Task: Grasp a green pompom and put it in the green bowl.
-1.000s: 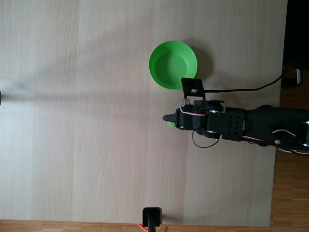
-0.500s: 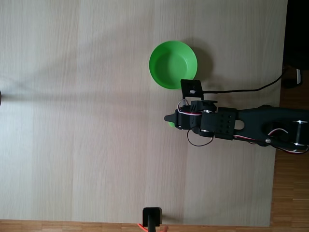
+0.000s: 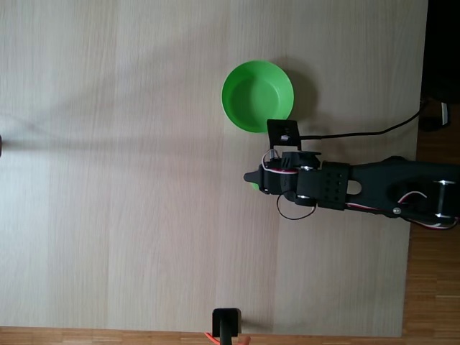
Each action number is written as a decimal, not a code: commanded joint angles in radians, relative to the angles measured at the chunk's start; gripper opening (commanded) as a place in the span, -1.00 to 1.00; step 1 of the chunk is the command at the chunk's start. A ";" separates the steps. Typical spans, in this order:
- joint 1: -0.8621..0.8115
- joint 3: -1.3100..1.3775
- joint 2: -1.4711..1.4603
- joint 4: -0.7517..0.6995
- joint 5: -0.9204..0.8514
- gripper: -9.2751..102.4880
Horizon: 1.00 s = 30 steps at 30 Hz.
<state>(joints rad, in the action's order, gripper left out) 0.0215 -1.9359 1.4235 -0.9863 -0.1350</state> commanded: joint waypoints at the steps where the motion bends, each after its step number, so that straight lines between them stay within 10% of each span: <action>1: 0.020 0.008 -0.003 0.011 -0.008 -0.32; 30: -0.034 0.017 0.026 0.006 -0.011 -0.84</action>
<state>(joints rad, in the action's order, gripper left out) 0.0015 -1.9328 1.4235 -0.9863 -0.1381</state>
